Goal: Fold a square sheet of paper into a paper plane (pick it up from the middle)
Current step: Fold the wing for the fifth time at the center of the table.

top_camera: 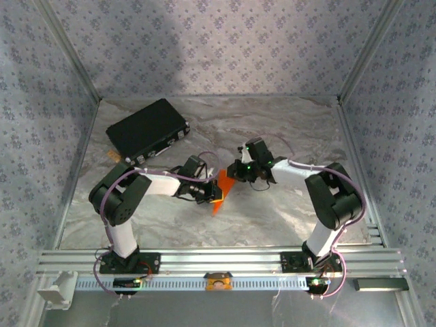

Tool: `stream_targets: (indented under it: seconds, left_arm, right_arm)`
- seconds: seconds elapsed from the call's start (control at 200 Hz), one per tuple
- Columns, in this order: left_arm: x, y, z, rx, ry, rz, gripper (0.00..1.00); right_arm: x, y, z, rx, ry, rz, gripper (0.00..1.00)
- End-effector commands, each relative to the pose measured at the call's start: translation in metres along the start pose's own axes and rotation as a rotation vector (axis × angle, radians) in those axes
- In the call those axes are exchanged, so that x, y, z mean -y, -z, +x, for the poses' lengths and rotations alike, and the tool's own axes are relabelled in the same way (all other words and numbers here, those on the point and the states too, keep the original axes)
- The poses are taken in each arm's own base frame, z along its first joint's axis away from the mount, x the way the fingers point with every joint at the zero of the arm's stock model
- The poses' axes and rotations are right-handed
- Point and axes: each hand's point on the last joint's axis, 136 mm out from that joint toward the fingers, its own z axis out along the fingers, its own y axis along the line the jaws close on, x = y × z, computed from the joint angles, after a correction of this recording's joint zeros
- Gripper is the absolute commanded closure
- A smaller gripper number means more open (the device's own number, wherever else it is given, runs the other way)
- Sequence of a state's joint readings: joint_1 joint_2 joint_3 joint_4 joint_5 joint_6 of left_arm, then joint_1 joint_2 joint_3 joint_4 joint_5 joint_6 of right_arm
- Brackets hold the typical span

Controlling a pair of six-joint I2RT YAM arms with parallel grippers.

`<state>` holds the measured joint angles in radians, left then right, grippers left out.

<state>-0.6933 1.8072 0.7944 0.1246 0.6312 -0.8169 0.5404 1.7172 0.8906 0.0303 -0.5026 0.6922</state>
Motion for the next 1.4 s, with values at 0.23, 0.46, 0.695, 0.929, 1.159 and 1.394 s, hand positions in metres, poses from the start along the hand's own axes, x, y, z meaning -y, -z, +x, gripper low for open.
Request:
stream_targets:
  seconds: [0.23, 0.46, 0.695, 0.929, 1.159, 1.394]
  left_arm:
    - [-0.037, -0.003, 0.023, -0.062, 0.092, -0.109, 1.0]
    - [-0.038, -0.004, 0.025, -0.074, 0.091, -0.112, 1.0]
    - [-0.039, -0.004, 0.026, -0.077, 0.091, -0.114, 1.0]
    - [-0.04, -0.004, 0.027, -0.081, 0.093, -0.116, 1.0]
    - [-0.04, -0.003, 0.027, -0.078, 0.09, -0.117, 1.0]
    - [-0.037, -0.001, 0.026, -0.066, 0.079, -0.115, 1.0]
  right_arm:
    - [0.059, -0.025, 0.012, -0.06, -0.098, 0.11, 0.91]
    - [0.071, -0.014, -0.023, 0.002, -0.115, 0.126, 0.91]
    - [0.088, -0.006, -0.044, 0.044, -0.154, 0.113, 0.91]
    - [0.087, 0.004, -0.063, 0.105, -0.176, 0.069, 0.91]
    - [0.052, 0.028, -0.069, 0.127, -0.114, 0.063, 0.9]
    - [0.017, 0.024, -0.037, 0.076, -0.034, 0.052, 0.9]
